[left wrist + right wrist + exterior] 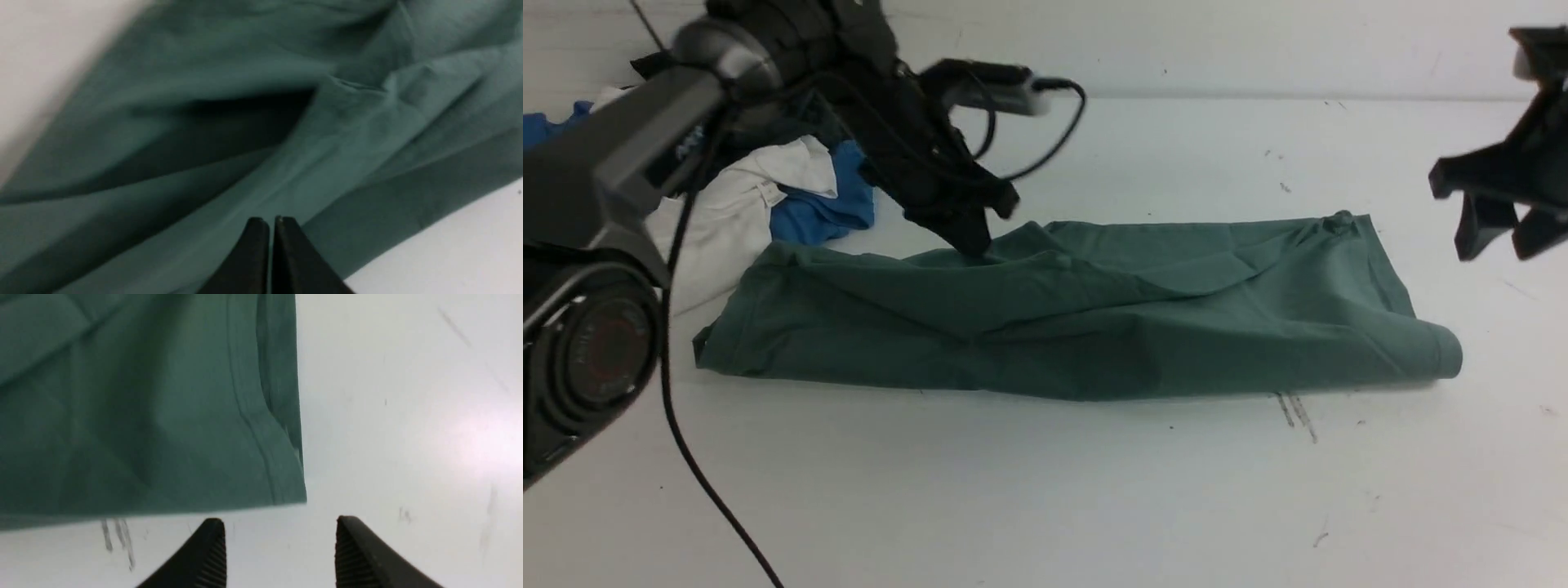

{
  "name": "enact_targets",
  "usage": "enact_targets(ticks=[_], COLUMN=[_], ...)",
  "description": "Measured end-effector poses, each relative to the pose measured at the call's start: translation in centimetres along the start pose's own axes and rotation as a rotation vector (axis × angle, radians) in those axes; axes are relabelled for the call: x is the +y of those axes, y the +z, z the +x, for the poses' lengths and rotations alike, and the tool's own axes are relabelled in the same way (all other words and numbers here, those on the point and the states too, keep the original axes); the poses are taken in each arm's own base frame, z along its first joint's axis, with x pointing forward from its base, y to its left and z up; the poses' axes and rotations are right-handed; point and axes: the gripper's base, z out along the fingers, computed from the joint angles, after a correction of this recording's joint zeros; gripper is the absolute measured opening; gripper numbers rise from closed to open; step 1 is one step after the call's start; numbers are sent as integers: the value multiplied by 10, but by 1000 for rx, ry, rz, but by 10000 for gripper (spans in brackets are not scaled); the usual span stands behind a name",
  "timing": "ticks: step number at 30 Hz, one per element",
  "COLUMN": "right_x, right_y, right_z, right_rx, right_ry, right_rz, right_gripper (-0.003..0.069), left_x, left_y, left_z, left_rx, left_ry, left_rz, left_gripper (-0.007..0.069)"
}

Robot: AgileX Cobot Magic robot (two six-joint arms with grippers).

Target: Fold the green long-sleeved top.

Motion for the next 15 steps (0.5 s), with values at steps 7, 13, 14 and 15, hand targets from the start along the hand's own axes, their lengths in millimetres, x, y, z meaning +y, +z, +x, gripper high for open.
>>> enact_targets(ticks=[7, 13, 14, 15], right_x=[2, 4, 5, 5], right_y=[20, 30, 34, 36], right_z=[6, 5, 5, 5], right_rx=[56, 78, 85, 90], right_ry=[6, 11, 11, 11], right_rz=[-15, -30, -31, -31], right_gripper=[288, 284, 284, 284], left_x=[-24, -29, -30, -30], left_y=[16, 16, 17, 18], left_z=[-6, -13, -16, -17], left_rx=[16, -58, -93, -104], left_ry=[120, 124, 126, 128], left_rz=[-68, -55, -38, -35], left_gripper=[71, 265, 335, 356])
